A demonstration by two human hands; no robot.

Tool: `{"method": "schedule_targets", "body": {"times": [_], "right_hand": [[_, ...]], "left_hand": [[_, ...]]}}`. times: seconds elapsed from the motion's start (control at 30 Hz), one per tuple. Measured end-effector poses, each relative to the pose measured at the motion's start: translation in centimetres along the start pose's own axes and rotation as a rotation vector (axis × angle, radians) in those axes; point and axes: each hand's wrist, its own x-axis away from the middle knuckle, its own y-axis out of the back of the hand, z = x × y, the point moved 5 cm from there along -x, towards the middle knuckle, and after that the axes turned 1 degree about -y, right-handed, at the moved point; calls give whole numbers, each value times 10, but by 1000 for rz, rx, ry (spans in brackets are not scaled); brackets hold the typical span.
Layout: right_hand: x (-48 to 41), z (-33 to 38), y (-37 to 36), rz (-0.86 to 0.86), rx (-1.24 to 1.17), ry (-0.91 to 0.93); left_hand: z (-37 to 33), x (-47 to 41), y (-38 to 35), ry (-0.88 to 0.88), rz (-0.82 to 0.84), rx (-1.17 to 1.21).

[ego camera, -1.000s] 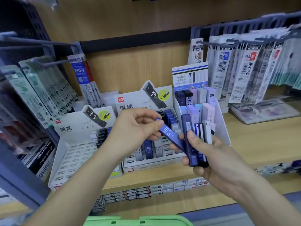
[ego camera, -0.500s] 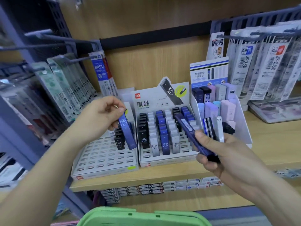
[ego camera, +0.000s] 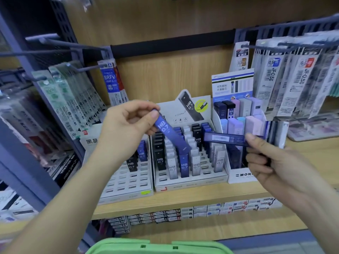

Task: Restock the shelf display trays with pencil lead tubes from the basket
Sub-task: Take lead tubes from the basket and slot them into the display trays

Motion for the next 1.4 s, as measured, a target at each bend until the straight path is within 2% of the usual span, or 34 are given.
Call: {"method": "schedule_targets", "body": {"times": [0.1, 0.33, 0.43, 0.6, 0.7, 0.8, 1.07, 1.27, 1.33, 1.4], "right_hand": [[-4, 6, 10, 27, -86, 6], [-9, 8, 29, -73, -121, -18], [-10, 9, 32, -71, -100, -3], [-13, 7, 35, -48, -97, -28], [-14, 6, 36, -33, -95, -37], [-16, 4, 35, -24, -91, -44], [-11, 1, 26, 3, -10, -36], [-8, -2, 19, 11, 13, -20], [-6, -4, 15, 12, 61, -19], [-3, -7, 9, 30, 102, -26]], "left_hand": [[-4, -8, -28, -8, -17, -11], [26, -34, -87, -42, 166, -470], [36, -29, -102, -43, 260, -564], [34, -26, -104, -27, 264, -537], [32, -18, -107, -20, 336, -519], [32, -7, -112, -48, 426, -612], [24, 0, -121, -161, 488, -752], [30, 10, -122, -124, 483, -834], [27, 10, -114, -81, 440, -767], [21, 8, -102, -10, 335, -529]]}}
